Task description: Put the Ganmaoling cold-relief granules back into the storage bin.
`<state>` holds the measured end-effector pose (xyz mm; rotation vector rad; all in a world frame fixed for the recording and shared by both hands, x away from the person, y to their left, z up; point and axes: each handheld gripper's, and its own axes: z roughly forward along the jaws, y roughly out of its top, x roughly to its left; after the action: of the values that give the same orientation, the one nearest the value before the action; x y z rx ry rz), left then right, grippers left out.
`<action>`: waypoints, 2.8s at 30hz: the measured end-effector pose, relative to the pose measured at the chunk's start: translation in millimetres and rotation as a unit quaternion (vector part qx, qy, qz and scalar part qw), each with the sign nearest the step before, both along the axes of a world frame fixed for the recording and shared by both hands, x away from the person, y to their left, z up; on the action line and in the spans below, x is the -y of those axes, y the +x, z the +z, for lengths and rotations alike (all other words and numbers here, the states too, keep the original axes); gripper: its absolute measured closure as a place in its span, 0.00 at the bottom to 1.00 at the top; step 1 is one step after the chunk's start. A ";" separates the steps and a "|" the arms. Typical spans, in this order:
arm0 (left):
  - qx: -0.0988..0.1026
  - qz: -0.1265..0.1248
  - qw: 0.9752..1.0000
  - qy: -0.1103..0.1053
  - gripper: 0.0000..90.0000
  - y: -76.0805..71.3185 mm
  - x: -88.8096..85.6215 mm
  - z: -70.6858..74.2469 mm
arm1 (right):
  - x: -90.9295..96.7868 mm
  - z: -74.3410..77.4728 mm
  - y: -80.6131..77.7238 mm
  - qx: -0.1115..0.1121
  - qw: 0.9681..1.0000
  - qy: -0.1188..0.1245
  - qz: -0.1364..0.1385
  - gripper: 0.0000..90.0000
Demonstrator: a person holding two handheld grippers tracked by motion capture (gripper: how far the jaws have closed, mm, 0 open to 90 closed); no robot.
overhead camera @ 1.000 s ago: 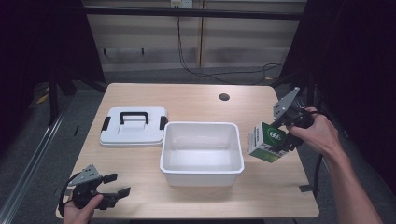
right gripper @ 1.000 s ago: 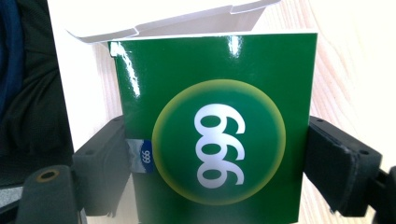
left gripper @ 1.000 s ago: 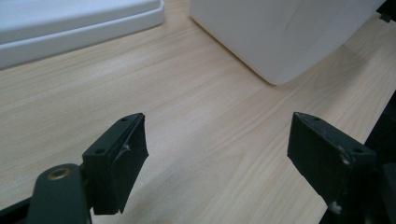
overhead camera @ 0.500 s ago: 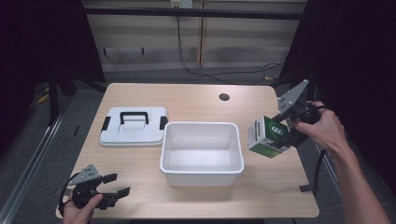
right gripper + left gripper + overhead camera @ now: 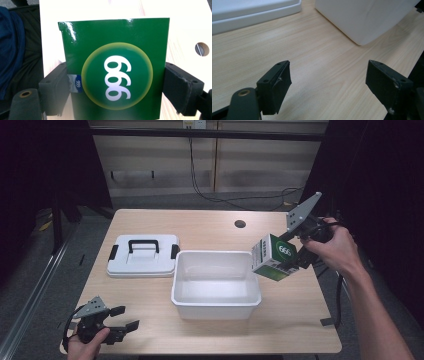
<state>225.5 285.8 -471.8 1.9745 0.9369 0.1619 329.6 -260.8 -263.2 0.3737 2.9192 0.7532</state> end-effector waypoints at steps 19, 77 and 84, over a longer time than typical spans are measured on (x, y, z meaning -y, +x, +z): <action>0.000 0.001 1.000 0.001 0.22 -0.1 1.0 0.0 | -55.9 2.2 11.1 -0.011 0.999 -0.007 0.032 0.17; -0.005 0.001 1.000 0.000 0.22 0.5 -0.4 -0.3 | -131.3 -111.1 38.8 -0.067 0.978 -0.192 0.051 0.16; -0.004 -0.002 1.000 0.000 0.22 0.2 0.3 -0.1 | -131.7 -119.7 37.5 -0.071 0.976 -0.198 0.053 0.16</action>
<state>225.7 285.4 -471.9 1.9785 0.9389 0.1521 367.2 -129.1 -382.8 0.2419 3.1423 0.1454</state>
